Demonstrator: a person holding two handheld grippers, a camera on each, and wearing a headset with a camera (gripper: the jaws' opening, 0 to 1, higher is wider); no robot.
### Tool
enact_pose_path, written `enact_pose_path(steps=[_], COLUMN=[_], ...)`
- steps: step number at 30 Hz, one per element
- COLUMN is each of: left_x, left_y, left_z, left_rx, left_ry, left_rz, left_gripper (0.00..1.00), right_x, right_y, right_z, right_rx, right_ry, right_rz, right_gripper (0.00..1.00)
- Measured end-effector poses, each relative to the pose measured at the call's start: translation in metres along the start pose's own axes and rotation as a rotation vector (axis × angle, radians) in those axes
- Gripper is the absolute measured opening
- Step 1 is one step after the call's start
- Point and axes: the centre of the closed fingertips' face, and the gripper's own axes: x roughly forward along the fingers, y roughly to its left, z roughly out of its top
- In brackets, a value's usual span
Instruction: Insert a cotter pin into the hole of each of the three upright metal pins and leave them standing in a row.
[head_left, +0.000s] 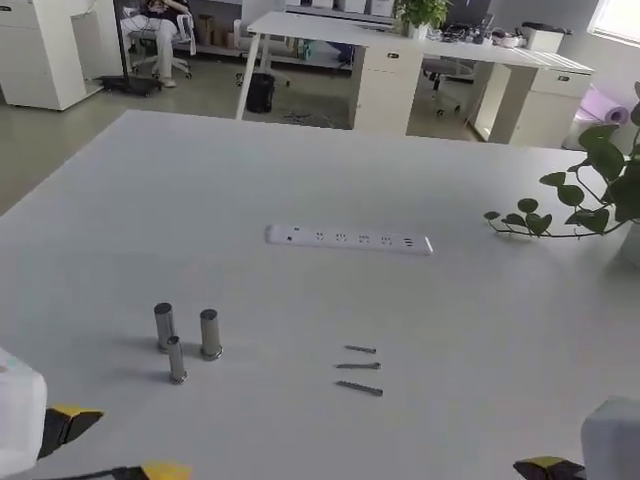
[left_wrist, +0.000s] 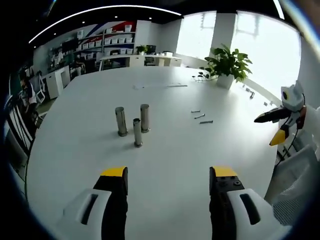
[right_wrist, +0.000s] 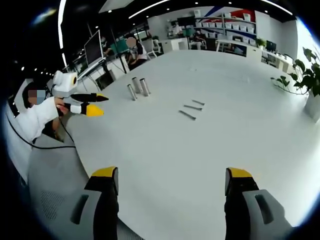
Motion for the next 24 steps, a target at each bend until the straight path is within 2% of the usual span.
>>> enact_pose_path(steps=[2,4,6,9,10,12,24], left_x=[0.005,0.008,0.014,0.020,0.024,0.029,0.056], left_y=[0.002,0.009,0.016,0.027,0.032,0.035,0.054], left_z=[0.015,0.022,0.027,0.028,0.029,0.030,0.028], left_rx=[-0.059,-0.048,-0.032,0.001,0.029,0.040,0.073], left_ry=[-0.061,-0.083,-0.088,-0.076,-0.071,-0.067,-0.022], left_rz=[-0.029,-0.016,-0.002,0.026,0.037,0.038,0.047], left_gripper=[0.59,0.53,0.53,0.48,0.45,0.40,0.27], right_x=[0.000,0.001,0.001,0.002,0.002,0.002,0.005], right_y=[0.001,0.002,0.002,0.001,0.001,0.001,0.002], right_z=[0.000,-0.002,-0.004,-0.005,-0.006,-0.006,-0.011], right_rx=[0.000,-0.001,0.003,0.006,0.007,0.009,-0.005], right_ry=[0.002,0.009,0.015,0.020,0.023,0.026,0.056], right_rz=[0.000,0.002,0.000,-0.002,-0.003,-0.005,-0.001], right_gripper=[0.86,0.86,0.85,0.85,0.85,0.85,0.84])
